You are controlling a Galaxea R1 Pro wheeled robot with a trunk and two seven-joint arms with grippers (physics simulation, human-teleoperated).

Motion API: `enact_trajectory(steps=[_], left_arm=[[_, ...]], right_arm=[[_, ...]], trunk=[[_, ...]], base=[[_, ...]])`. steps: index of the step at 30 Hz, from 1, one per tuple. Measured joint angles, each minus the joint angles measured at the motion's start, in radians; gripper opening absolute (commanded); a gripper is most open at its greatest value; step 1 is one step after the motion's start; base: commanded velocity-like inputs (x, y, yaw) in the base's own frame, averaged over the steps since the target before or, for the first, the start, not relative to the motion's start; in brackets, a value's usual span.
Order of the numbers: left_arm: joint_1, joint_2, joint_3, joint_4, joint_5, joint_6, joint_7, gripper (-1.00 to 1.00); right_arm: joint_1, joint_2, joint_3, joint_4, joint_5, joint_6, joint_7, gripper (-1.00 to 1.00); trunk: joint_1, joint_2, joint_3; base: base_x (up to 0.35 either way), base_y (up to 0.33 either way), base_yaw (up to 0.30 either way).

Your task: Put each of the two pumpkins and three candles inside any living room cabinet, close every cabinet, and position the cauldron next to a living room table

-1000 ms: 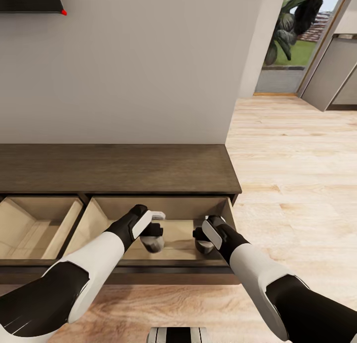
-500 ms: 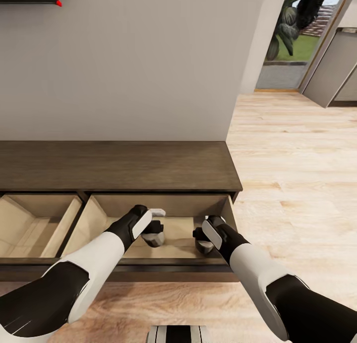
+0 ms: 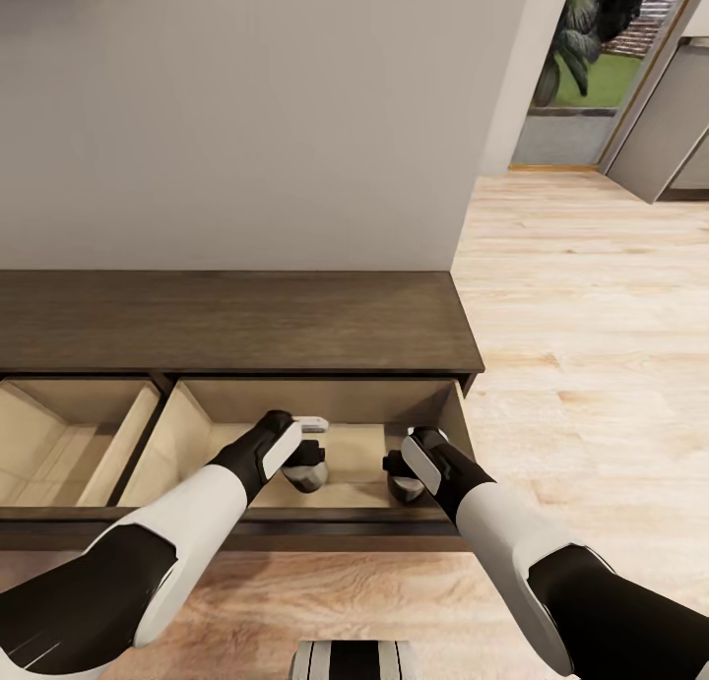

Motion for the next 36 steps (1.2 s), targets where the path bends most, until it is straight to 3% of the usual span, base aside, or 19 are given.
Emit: enact_trajectory(steps=[7, 8, 32, 33, 36], left_arm=[[0.001, 0.000, 0.000, 0.000, 0.000, -0.002, 0.000, -1.00], [0.001, 0.000, 0.000, 0.000, 0.000, -0.003, 0.000, -1.00], [0.002, 0.000, 0.000, 0.000, 0.001, -0.003, -0.005, -1.00], [0.002, 0.000, 0.000, 0.000, 0.002, -0.003, -0.010, 1.00], [0.003, 0.000, 0.000, 0.000, 0.000, -0.003, -0.018, 1.00]], right_arm=[[0.000, 0.000, -0.001, 0.000, 0.000, 0.000, 0.000, -1.00], [0.000, 0.000, -0.001, 0.001, 0.000, 0.000, 0.000, 1.00], [0.000, 0.000, -0.001, 0.001, 0.000, -0.001, -0.001, 1.00], [0.000, 0.000, -0.001, 0.001, 0.000, -0.001, -0.001, 1.00], [0.000, 0.000, -0.001, 0.000, 0.000, -0.001, -0.001, 1.00]], trunk=[[0.001, -0.001, -0.012], [0.001, -0.001, -0.012], [0.001, -0.001, -0.012], [0.001, -0.001, -0.012], [0.001, -0.001, -0.012]], base=[[0.000, 0.000, 0.000], [0.000, 0.000, 0.000], [0.000, 0.000, 0.000], [0.000, 0.000, 0.000], [0.000, 0.000, 0.000]])
